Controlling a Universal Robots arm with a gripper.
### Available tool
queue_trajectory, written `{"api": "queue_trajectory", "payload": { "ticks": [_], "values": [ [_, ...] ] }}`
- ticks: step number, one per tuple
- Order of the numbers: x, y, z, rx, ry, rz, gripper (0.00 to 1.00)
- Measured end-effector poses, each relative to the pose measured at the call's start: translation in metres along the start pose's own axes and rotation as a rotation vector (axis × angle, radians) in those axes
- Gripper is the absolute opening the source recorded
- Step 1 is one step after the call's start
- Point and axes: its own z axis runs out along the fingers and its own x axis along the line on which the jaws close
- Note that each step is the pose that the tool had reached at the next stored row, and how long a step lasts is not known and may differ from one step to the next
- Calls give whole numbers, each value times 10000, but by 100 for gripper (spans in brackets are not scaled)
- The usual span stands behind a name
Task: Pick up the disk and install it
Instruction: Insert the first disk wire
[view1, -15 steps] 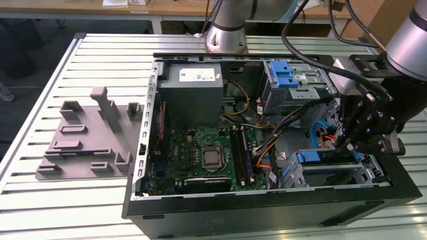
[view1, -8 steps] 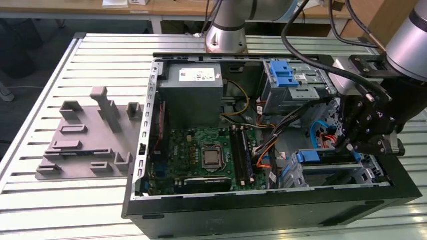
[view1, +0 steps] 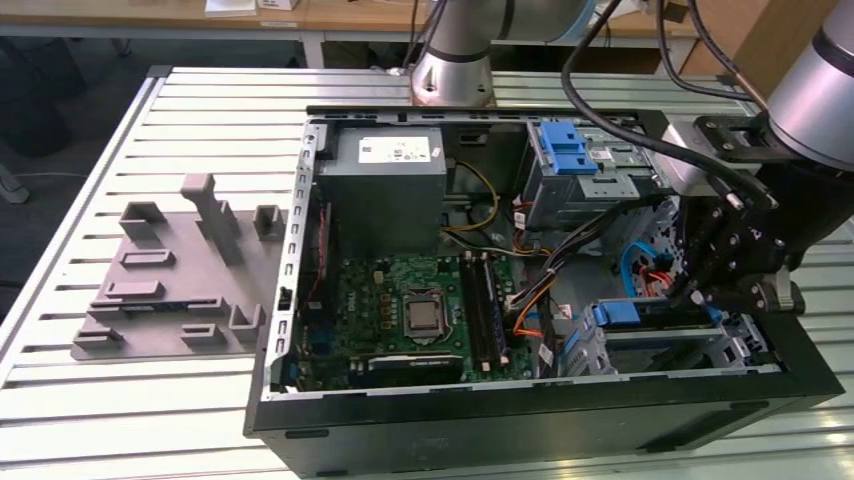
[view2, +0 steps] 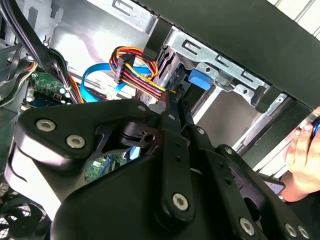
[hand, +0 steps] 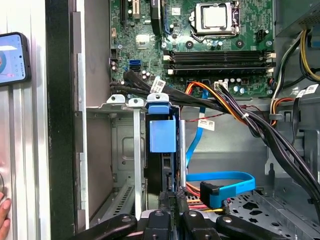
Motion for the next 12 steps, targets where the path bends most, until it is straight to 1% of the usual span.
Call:
{"api": "queue_trajectory", "payload": {
  "ticks": [4, 7, 8, 12],
  "values": [
    [0, -4, 15, -12, 10, 0, 16],
    [0, -6, 22, -25, -6, 2, 18],
    [0, -6, 18, -26, -6, 2, 24],
    [0, -9, -25, -33, -1, 0, 24]
  ]
}}
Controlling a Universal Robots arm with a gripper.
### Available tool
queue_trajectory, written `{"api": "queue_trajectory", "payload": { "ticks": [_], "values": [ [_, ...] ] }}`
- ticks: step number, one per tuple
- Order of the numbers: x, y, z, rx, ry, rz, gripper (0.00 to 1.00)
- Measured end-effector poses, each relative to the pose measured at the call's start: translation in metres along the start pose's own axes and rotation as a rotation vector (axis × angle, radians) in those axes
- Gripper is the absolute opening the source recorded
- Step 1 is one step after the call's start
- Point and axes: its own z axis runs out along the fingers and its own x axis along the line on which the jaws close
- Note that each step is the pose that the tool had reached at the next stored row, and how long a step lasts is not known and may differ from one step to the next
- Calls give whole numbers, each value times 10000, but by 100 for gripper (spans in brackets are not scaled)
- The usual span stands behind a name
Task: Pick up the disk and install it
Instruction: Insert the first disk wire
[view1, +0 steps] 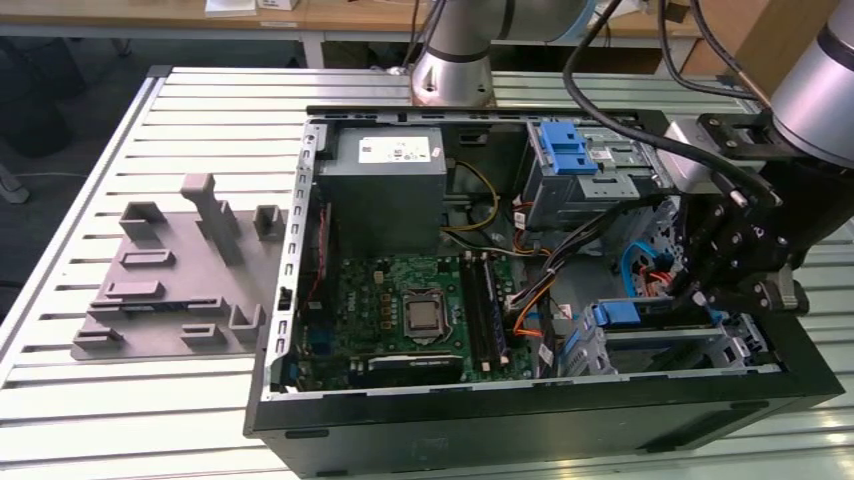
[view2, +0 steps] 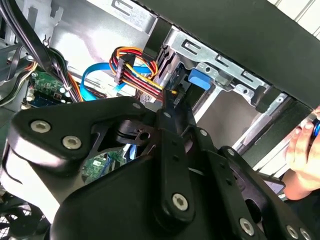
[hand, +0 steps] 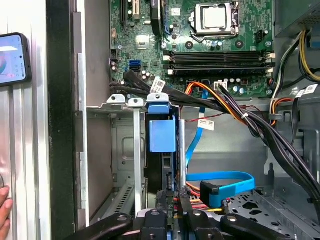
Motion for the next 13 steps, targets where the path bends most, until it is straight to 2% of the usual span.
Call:
{"api": "queue_trajectory", "payload": {
  "ticks": [2, 3, 13],
  "values": [
    [1, -3, -18, -12, 0, -1, 22],
    [1, -4, -19, -16, -1, -1, 15],
    [1, -6, -41, -33, 4, -1, 15]
  ]
}}
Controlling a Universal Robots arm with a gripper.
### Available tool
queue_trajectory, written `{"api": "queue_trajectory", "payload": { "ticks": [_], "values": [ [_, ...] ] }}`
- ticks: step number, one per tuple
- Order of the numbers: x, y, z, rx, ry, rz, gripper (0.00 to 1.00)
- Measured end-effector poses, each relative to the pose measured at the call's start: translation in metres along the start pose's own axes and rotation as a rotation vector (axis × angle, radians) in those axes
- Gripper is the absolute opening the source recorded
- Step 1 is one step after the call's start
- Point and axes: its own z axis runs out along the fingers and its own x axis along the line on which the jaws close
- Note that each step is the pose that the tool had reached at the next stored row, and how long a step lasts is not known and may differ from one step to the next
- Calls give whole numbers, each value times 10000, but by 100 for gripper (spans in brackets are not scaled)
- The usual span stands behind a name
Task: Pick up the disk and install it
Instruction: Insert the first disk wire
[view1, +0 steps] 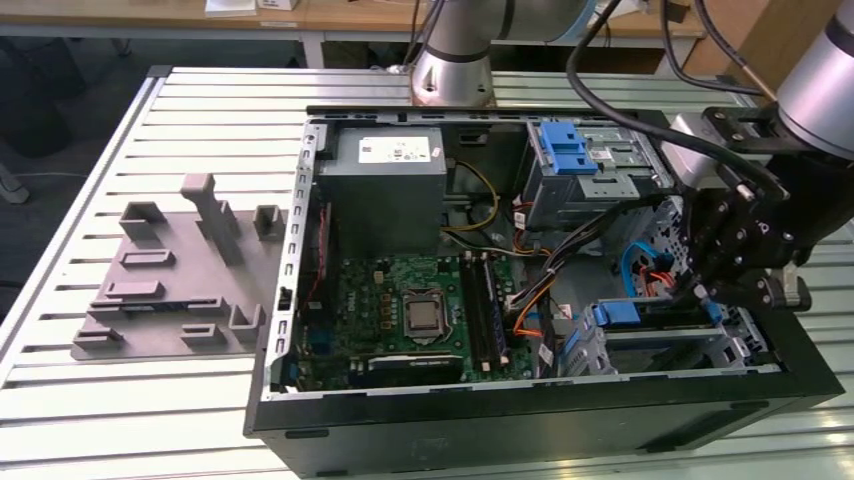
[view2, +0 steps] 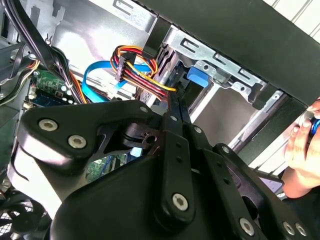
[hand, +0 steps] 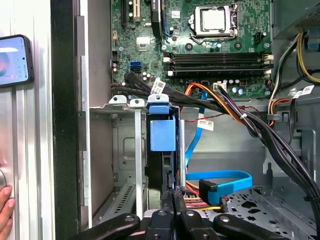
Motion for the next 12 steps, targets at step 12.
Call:
{"api": "queue_trajectory", "payload": {
  "ticks": [12],
  "values": [
    [0, -5, -18, -19, 0, -1, 10]
  ]
}}
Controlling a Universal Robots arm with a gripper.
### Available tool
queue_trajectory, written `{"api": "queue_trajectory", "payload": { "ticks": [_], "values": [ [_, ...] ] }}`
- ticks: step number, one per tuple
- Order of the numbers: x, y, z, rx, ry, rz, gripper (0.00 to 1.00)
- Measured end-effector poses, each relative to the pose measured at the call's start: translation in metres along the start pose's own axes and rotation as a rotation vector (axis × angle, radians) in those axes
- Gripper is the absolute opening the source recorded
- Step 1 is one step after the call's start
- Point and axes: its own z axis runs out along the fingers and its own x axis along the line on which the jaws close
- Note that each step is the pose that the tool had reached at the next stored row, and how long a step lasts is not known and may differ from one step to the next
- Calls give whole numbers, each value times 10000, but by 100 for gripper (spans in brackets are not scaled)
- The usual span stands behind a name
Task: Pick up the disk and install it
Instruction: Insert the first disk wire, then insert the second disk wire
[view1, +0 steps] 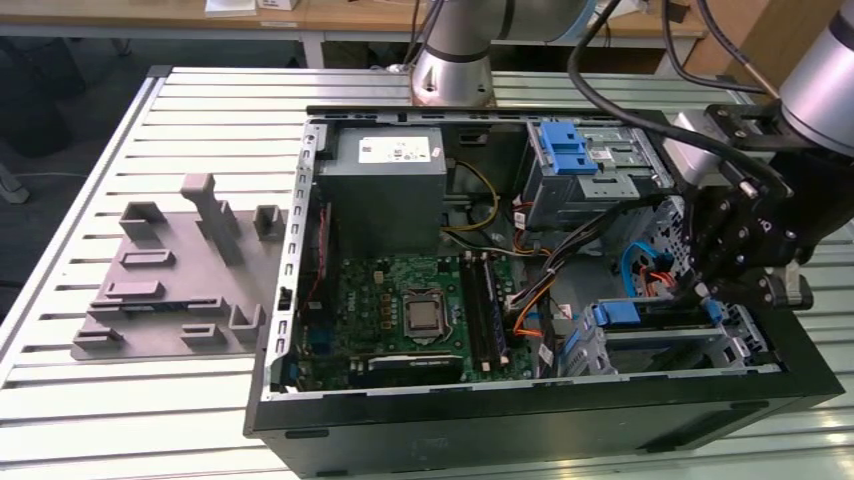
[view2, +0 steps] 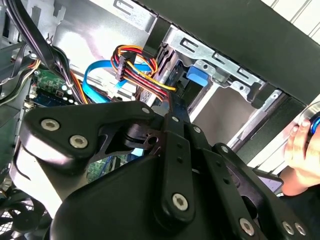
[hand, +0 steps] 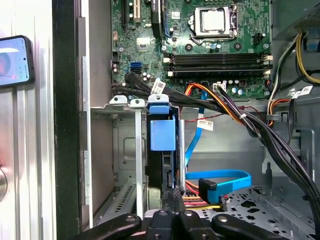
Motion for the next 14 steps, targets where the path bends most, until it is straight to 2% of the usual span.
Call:
{"api": "queue_trajectory", "payload": {
  "ticks": [14],
  "values": [
    [2, -1, -74, -11, -1, 1, 10]
  ]
}}
